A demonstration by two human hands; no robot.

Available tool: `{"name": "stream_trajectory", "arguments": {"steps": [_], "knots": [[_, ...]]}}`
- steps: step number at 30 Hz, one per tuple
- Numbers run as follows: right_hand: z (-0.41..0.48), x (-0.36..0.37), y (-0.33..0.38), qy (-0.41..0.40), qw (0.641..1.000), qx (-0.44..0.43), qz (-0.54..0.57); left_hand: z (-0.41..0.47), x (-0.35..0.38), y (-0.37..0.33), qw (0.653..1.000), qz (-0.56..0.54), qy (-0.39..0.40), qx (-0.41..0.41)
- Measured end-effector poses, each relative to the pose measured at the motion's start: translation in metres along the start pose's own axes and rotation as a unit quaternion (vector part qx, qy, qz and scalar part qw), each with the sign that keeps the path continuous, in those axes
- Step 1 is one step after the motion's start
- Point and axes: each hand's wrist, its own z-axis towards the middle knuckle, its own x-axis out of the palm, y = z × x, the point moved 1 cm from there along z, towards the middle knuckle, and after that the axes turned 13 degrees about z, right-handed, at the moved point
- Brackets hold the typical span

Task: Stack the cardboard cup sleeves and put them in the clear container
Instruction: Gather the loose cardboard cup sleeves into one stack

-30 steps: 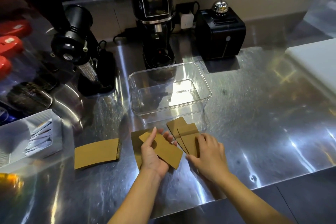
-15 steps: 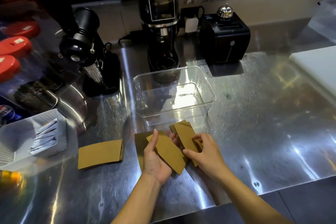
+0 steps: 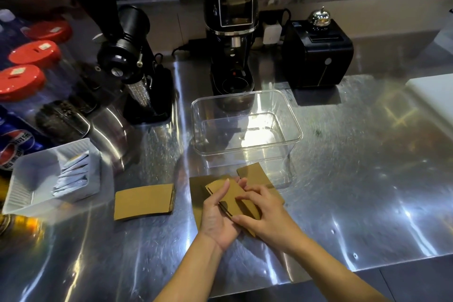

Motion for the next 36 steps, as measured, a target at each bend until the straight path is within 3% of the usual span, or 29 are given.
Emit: {"name": "stream_trajectory", "arguments": {"steps": [3, 6, 8, 11, 18, 22, 26, 30, 36], "knots": [[0.001, -0.005, -0.001, -0.004, 0.999, -0.016, 0.030, -0.001, 0.000, -0.002, 1.000, 0.003, 0.007, 0.004], [0.006, -0.012, -0.009, -0.072, 0.996, 0.013, 0.041, -0.001, 0.000, -0.006, 1.000, 0.005, 0.003, 0.012], [0.010, -0.016, -0.020, -0.116, 0.990, 0.054, -0.050, 0.000, -0.001, -0.007, 1.000, 0.006, -0.012, 0.012], [0.012, -0.017, -0.036, -0.120, 0.974, 0.081, -0.176, 0.001, -0.005, -0.010, 0.999, 0.011, -0.046, 0.016], [0.014, -0.013, -0.047, -0.112, 0.952, 0.061, -0.278, 0.001, -0.015, -0.014, 0.996, 0.034, -0.074, 0.028], [0.022, -0.015, -0.043, -0.122, 0.962, 0.094, -0.224, 0.001, -0.013, -0.016, 0.997, 0.042, -0.068, 0.023], [0.026, -0.017, -0.037, -0.126, 0.982, 0.132, -0.050, 0.002, -0.013, -0.019, 0.996, 0.051, -0.063, 0.039], [0.024, -0.009, -0.021, -0.064, 0.988, 0.106, 0.093, 0.001, -0.011, -0.021, 0.998, 0.059, -0.017, 0.019], [0.024, 0.014, 0.003, 0.001, 0.994, 0.052, 0.094, -0.001, -0.010, -0.021, 0.999, 0.030, -0.015, 0.041]]}}
